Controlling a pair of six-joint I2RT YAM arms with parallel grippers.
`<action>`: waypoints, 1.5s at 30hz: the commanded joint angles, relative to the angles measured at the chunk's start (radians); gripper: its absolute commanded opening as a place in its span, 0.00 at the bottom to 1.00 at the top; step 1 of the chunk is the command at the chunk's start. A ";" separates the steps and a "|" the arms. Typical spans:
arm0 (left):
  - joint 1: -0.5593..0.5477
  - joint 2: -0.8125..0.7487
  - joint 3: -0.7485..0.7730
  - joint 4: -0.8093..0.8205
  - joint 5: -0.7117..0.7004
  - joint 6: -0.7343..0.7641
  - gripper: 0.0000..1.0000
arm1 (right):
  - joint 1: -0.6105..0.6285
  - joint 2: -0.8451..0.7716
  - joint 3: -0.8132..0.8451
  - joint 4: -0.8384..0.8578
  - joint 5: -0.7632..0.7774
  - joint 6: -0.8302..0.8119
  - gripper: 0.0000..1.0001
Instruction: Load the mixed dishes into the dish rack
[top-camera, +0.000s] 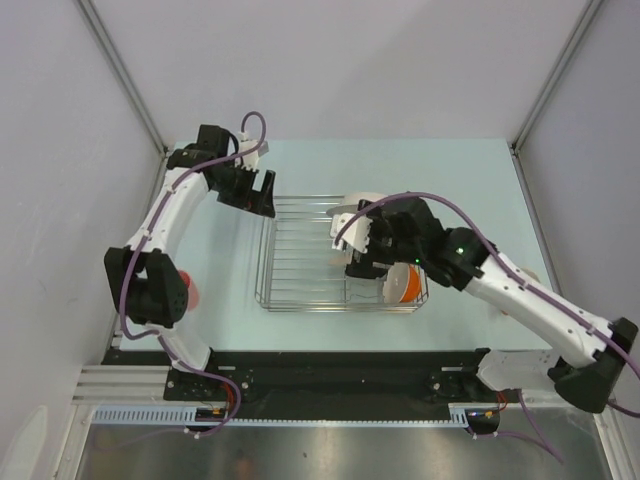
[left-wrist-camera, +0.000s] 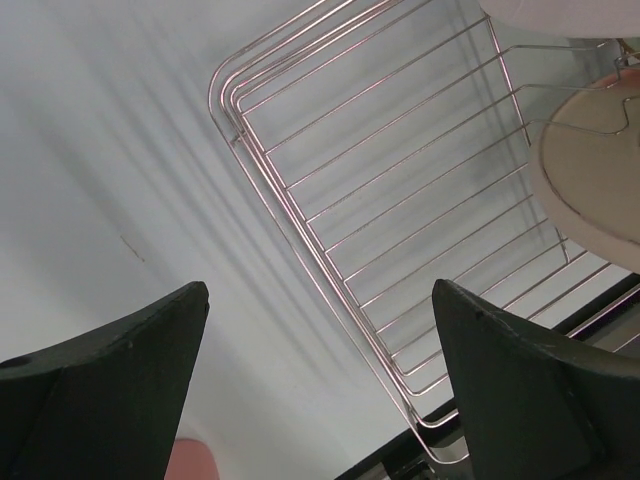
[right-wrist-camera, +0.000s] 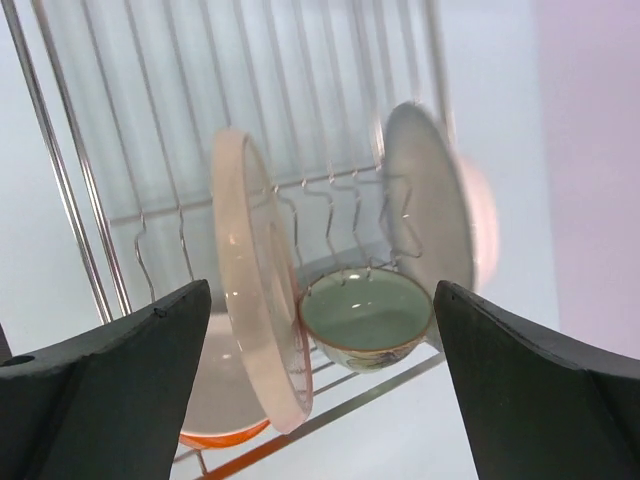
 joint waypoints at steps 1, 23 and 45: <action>0.003 -0.137 0.017 -0.061 -0.053 0.050 1.00 | 0.004 -0.120 0.012 0.178 0.091 0.215 1.00; 0.049 -0.417 -0.190 -0.035 -0.230 0.148 1.00 | -0.814 -0.300 -0.103 -0.276 0.561 1.465 1.00; 0.163 -0.335 -0.269 0.046 -0.033 0.104 1.00 | -0.942 -0.118 -0.222 -0.332 0.627 1.610 1.00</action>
